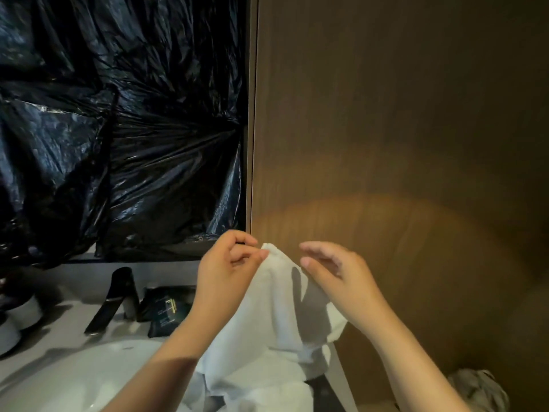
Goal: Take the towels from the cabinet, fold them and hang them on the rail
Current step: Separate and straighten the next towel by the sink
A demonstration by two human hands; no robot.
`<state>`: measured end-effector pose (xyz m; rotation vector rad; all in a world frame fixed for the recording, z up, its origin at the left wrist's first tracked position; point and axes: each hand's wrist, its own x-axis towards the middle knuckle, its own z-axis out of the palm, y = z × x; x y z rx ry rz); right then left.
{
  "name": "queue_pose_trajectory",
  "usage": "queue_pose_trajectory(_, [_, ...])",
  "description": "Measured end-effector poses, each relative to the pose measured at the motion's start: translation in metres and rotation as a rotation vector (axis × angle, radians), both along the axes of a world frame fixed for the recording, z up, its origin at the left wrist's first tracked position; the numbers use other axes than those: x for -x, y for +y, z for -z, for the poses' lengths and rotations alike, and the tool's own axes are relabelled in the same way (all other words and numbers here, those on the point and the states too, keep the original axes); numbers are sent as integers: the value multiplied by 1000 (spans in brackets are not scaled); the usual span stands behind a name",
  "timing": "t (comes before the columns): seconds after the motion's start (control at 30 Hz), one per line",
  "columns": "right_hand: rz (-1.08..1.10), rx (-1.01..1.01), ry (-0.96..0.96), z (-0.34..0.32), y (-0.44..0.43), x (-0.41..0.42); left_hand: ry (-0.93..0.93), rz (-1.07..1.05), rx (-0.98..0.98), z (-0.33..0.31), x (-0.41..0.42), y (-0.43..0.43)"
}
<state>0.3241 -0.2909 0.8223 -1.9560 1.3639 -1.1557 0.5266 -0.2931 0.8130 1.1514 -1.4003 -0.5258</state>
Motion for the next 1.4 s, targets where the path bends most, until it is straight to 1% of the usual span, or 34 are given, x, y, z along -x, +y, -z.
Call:
queue_pose_trajectory(0.13, [-47,-78,-103,13,10,-16,113,86,-49,7,5,15])
queue_pose_trajectory(0.3, [-78,-51,-160,23,19,-21,69,147,-87,12,12,26])
queue_pose_trajectory(0.4, [-23,-1,-168,27,23,-19,63,168,-165,20,9,31])
queue_pose_trajectory(0.47, [16,-3,-161,29,25,-19,44,148,-204,27,5,34])
queue_pose_trajectory(0.63, [-6,-95,-168,29,27,-23,82,128,-204,35,4,40])
queue_pose_trajectory(0.73, [6,-74,-204,26,29,-21,77,181,-181,34,5,40])
queue_pose_trajectory(0.83, [23,-11,-238,23,32,-20,31,220,-196,38,5,39])
queue_pose_trajectory(0.97, [25,30,-243,19,32,-17,-142,227,-192,48,0,35])
queue_pose_trajectory(1.07, [57,60,-257,17,32,-11,-177,240,-205,54,-7,31])
queue_pose_trajectory(1.23, [148,116,-337,10,29,-2,-256,240,-206,61,-15,24])
queue_pose_trajectory(1.4, [194,138,-333,0,22,6,-301,240,-221,68,-19,20])
